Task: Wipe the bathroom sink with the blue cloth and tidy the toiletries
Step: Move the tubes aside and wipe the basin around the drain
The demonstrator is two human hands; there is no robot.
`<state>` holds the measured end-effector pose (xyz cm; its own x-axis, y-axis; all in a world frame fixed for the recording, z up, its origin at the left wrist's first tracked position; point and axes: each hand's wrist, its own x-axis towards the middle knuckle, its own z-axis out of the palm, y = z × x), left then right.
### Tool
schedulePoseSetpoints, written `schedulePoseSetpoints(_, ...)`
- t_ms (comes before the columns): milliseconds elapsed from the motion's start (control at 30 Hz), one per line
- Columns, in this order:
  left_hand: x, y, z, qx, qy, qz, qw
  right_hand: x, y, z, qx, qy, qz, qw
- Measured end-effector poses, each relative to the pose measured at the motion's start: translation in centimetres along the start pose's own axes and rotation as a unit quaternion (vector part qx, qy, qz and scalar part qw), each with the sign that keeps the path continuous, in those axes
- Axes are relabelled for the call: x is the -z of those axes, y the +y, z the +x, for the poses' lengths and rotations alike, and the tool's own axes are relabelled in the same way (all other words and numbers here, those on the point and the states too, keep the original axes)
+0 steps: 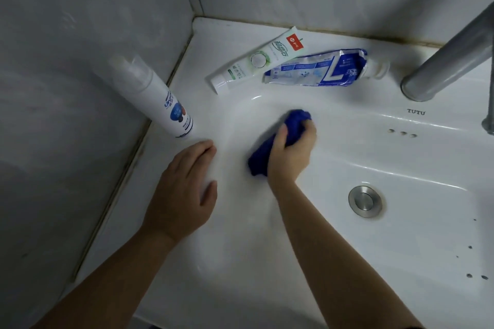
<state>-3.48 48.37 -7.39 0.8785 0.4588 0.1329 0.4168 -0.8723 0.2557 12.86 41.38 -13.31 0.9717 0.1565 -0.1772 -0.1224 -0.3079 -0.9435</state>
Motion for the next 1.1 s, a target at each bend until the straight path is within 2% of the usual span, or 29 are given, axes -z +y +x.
schedulePoseSetpoints(100,0.0,0.0,0.0,0.003,-0.011,-0.001,1.0,-2.9,-1.9,-0.9,0.078,-0.096,-0.014,0.992)
schedulePoseSetpoints(167,0.1,0.0,0.0,0.002,-0.013,-0.003,1.0,-0.9,-1.0,-0.1,0.102,-0.109,-0.035,0.988)
schedulePoseSetpoints(233,0.2,0.0,0.0,0.002,-0.011,-0.005,1.0,2.8,1.1,1.3,0.083,-0.038,-0.045,0.995)
schedulePoseSetpoints(300,0.2,0.0,-0.1,0.003,-0.012,-0.004,1.0,6.2,2.5,2.4,0.015,0.064,-0.021,0.998)
schedulePoseSetpoints(367,0.3,0.1,0.1,0.006,-0.012,-0.001,1.0,6.7,2.6,3.0,-0.052,0.142,0.025,0.988)
schedulePoseSetpoints(433,0.3,0.1,0.1,0.006,-0.013,0.003,1.0,4.3,1.5,2.4,-0.09,0.162,0.082,0.979)
schedulePoseSetpoints(467,0.3,0.2,0.1,0.006,-0.014,0.002,1.0,2.5,0.6,1.7,-0.092,0.134,0.093,0.982)
schedulePoseSetpoints(567,0.2,0.2,0.0,0.004,-0.019,0.005,1.0,-2.2,-1.1,-1.0,-0.002,-0.082,0.013,0.997)
schedulePoseSetpoints(600,0.2,0.1,0.0,0.004,-0.018,0.007,1.0,-2.6,-1.2,-1.3,0.016,-0.12,-0.005,0.993)
schedulePoseSetpoints(633,0.2,0.1,0.0,0.005,-0.016,0.01,1.0,-2.1,-1.3,-1.1,0.03,-0.112,-0.021,0.993)
schedulePoseSetpoints(700,0.1,0.2,0.0,0.009,-0.017,0.011,1.0,1.5,-0.3,0.5,0.048,-0.018,-0.055,0.997)
schedulePoseSetpoints(800,0.4,0.6,-0.1,0.027,-0.034,0.015,0.999,9.9,3.1,3.7,-0.009,0.124,-0.143,0.982)
schedulePoseSetpoints(900,0.7,1.6,0.1,0.009,-0.043,0.059,0.997,13.1,4.9,4.3,-0.077,0.144,-0.197,0.967)
schedulePoseSetpoints(967,0.0,3.2,1.0,-0.02,-0.043,0.075,0.996,9.8,4.2,3.3,-0.063,0.104,-0.219,0.968)
schedulePoseSetpoints(1000,-0.7,4.1,1.6,-0.037,-0.05,0.076,0.995,7.5,4.0,2.4,-0.026,0.043,-0.257,0.965)
schedulePoseSetpoints(1067,-2.7,5.3,2.7,-0.074,-0.086,0.095,0.989,3.6,3.7,0.5,0.087,-0.099,-0.327,0.936)
schedulePoseSetpoints(1100,-3.7,5.4,3.3,-0.087,-0.108,0.114,0.984,2.7,3.7,0.3,0.126,-0.136,-0.338,0.922)
